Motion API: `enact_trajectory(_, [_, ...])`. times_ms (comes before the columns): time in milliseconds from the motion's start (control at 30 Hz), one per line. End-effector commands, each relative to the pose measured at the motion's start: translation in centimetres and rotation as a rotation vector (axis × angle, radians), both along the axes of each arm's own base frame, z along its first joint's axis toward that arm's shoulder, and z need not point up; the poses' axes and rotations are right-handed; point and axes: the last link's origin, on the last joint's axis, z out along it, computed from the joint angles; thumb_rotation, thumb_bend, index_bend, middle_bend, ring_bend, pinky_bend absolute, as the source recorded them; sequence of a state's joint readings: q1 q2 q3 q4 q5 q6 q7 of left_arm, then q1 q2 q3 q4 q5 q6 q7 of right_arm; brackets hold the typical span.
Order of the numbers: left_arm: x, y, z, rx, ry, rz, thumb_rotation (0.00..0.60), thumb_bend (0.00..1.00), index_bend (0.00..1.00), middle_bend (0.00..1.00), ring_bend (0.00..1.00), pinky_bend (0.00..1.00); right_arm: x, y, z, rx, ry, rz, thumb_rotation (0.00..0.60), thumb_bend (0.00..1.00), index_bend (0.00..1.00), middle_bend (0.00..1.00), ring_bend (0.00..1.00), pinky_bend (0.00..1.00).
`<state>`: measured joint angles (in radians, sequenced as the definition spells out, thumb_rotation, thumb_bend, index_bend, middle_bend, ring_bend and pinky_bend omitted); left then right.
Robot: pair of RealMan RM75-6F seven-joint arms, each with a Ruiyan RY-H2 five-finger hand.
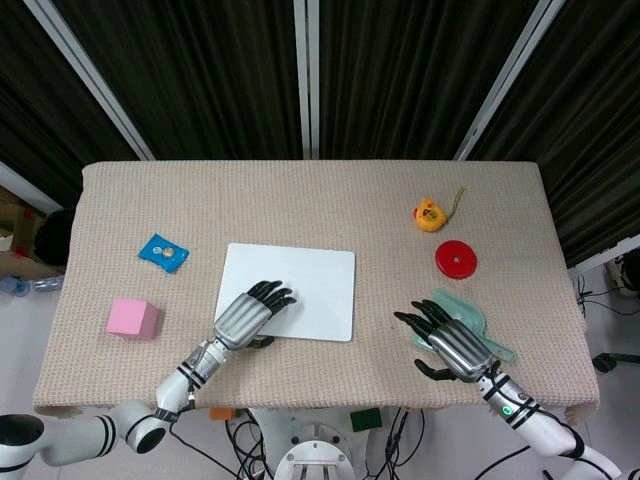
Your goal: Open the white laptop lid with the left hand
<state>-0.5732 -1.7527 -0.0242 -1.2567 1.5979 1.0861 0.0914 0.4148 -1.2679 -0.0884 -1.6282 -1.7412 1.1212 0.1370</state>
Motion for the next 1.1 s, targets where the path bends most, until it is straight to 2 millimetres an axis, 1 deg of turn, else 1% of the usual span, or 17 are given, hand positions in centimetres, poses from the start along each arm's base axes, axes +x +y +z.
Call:
enact_trajectory(33, [0.0, 0.2, -0.3, -0.006, -0.005, 0.009, 0.6, 0.16, 0.19, 0.16, 0.09, 0.15, -0.1, 0.0, 0.0, 0.002, 0.001, -0.003, 0.6, 0.39, 0.0, 0.14, 0.0, 0.05])
enact_trajectory(167, [-0.1, 0.3, -0.4, 0.001, -0.017, 0.011, 0.6, 0.21, 0.19, 0.16, 0.09, 0.15, -0.1, 0.1, 0.0, 0.003, 0.005, -0.006, 0.6, 0.42, 0.0, 0.14, 0.0, 0.05])
enact_trajectory(467, [-0.8, 0.2, -0.6, 0.023, -0.033, -0.006, 0.6, 0.38, 0.21, 0.16, 0.09, 0.15, -0.4, 0.2, -0.1, 0.006, 0.0, -0.017, 0.6, 0.45, 0.0, 0.14, 0.0, 0.05])
enact_trajectory(633, [-1.0, 0.3, -0.9, 0.04, -0.057, -0.018, 0.6, 0.43, 0.22, 0.17, 0.09, 0.16, -0.4, 0.2, -0.4, 0.02, -0.009, -0.023, 0.6, 0.48, 0.0, 0.14, 0.0, 0.05])
enact_trajectory(700, [-0.9, 0.4, -1.0, 0.064, -0.097, -0.029, 0.6, 0.46, 0.23, 0.18, 0.09, 0.16, -0.4, 0.4, -0.8, 0.04, -0.007, -0.022, 0.6, 0.5, 0.0, 0.14, 0.0, 0.05])
enact_trajectory(767, [-0.8, 0.5, -0.9, 0.095, -0.135, -0.042, 0.6, 0.49, 0.24, 0.18, 0.1, 0.17, -0.1, 0.5, -1.3, 0.078, -0.002, -0.018, 0.6, 0.59, 0.0, 0.14, 0.0, 0.05])
enact_trajectory(833, [-0.8, 0.7, -0.9, 0.115, -0.16, -0.047, 0.6, 0.51, 0.24, 0.18, 0.1, 0.17, 0.2, 0.6, -1.8, 0.116, 0.003, -0.008, 0.6, 0.64, 0.0, 0.15, 0.0, 0.06])
enact_trajectory(933, [-0.8, 1.1, -0.8, 0.14, -0.191, -0.052, 0.6, 0.51, 0.24, 0.18, 0.1, 0.17, 0.8, 0.8, -2.8, 0.17, 0.02, 0.018, 0.599, 0.67, 0.0, 0.15, 0.0, 0.06])
enact_trajectory(1000, [-0.6, 1.4, -0.7, 0.152, -0.215, -0.052, 0.6, 0.51, 0.24, 0.18, 0.1, 0.17, 1.4, 0.8, -3.5, 0.201, 0.036, 0.034, 0.569, 0.68, 0.0, 0.14, 0.0, 0.03])
enact_trajectory(1067, [-0.5, 1.6, -0.6, 0.16, -0.23, -0.052, 0.6, 0.51, 0.24, 0.18, 0.1, 0.17, 1.9, 0.7, -4.2, 0.225, 0.048, 0.046, 0.525, 0.68, 0.0, 0.1, 0.0, 0.0])
enact_trajectory(1100, [-0.4, 1.7, -0.6, 0.162, -0.235, -0.052, 0.6, 0.51, 0.24, 0.18, 0.1, 0.17, 2.1, 0.6, -4.4, 0.231, 0.053, 0.05, 0.516, 0.68, 0.0, 0.08, 0.0, 0.0])
